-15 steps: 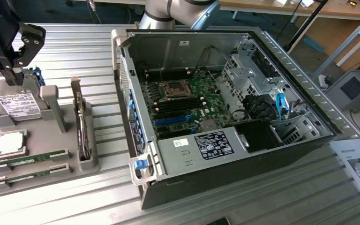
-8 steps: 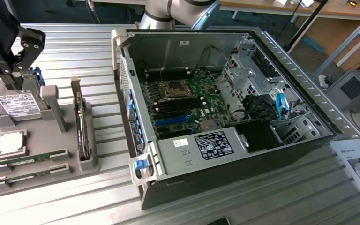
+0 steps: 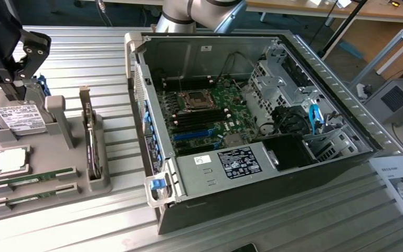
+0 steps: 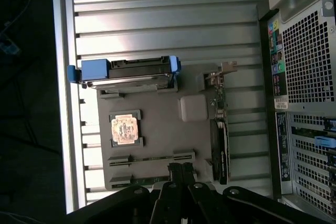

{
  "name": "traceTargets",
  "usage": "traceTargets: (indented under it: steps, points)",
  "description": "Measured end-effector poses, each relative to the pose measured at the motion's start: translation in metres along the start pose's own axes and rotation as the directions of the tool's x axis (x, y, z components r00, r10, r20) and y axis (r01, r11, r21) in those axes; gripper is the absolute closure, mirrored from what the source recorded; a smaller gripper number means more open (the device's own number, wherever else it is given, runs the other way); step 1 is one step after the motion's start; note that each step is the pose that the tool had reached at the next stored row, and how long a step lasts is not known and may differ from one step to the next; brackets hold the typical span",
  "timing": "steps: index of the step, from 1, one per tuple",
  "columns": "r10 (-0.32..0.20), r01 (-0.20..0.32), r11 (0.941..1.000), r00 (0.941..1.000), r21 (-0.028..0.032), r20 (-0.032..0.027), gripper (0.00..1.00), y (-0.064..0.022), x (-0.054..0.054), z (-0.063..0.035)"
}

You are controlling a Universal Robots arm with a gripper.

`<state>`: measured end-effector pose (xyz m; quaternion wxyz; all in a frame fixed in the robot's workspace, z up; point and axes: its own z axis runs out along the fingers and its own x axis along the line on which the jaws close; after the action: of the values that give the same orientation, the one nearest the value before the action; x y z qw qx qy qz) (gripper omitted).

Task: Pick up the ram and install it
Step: 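Pick up the ram and move it above insertion slot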

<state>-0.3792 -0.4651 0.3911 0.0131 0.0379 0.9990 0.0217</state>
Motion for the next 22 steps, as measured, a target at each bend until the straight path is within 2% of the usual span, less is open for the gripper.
traceTargets:
  steps: [11,22]
  points:
    - [-0.007,0.007,1.0,1.0,-0.0001,-0.0003,0.89,0.0,0.0,0.0]
    - [-0.052,0.052,0.9986,0.9986,-0.0013,-0.0023,0.89,0.0,-0.0004,0.0]
